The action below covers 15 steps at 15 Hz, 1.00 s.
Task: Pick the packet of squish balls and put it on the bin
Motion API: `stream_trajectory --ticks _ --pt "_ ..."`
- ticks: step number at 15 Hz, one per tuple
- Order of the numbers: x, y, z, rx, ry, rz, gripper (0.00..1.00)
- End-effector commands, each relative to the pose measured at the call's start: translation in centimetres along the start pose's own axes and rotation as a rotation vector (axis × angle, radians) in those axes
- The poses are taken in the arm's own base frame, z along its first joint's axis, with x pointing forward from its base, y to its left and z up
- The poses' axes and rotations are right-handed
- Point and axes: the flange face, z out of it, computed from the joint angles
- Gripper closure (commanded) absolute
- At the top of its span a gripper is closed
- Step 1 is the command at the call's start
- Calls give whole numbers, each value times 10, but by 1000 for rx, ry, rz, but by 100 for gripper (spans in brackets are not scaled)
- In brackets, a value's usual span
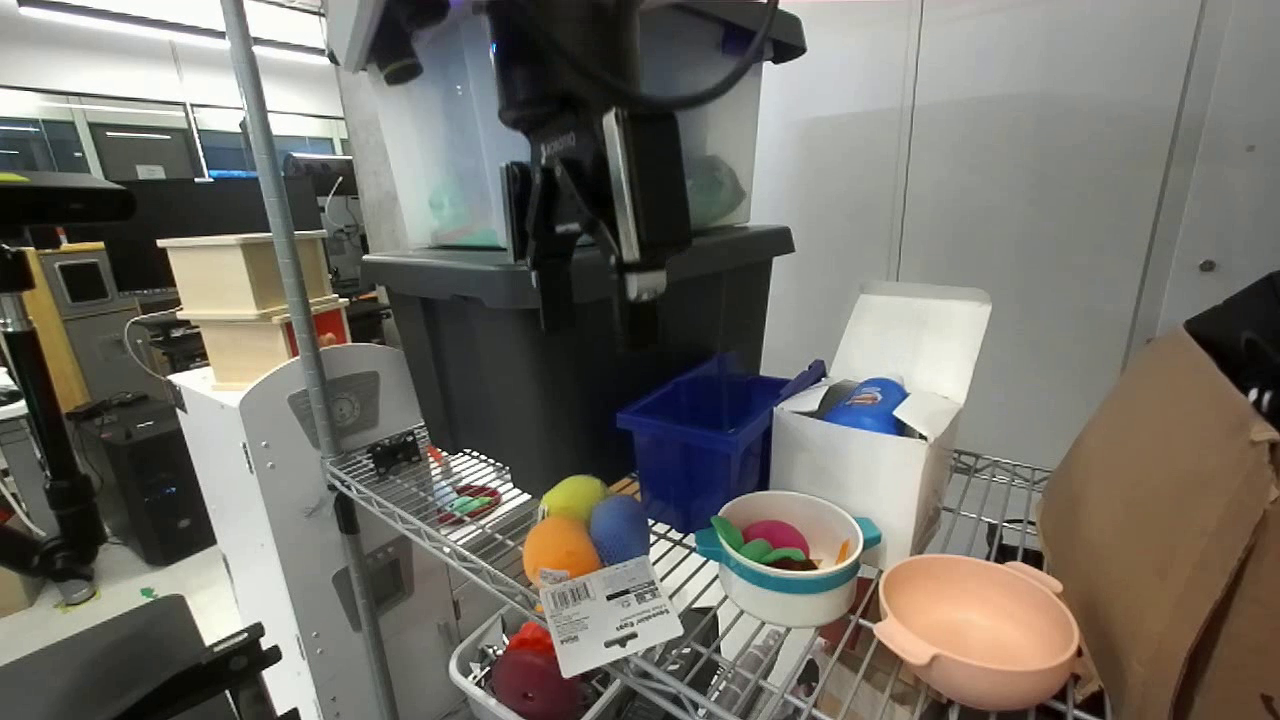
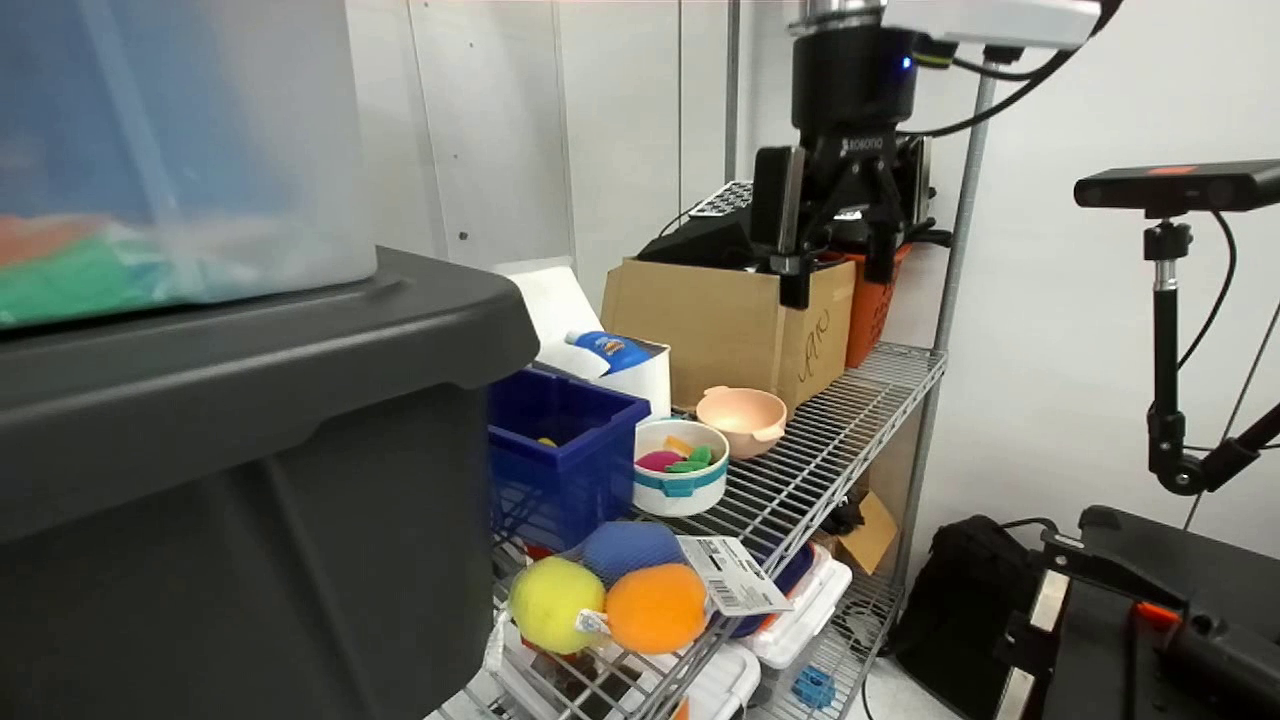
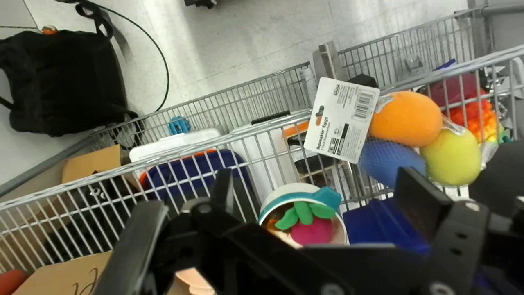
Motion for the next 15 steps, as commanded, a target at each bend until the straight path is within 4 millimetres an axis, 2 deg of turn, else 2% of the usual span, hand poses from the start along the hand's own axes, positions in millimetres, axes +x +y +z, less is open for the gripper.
stream_trajectory --ticks 1,4,7,15 --pt "3 -8 31 13 -8 -46 0" --pt "1 -13 54 19 -14 -83 0" --pt "-2 -16 70 33 0 -126 0" --pt "-2 -16 75 27 -36 -117 0"
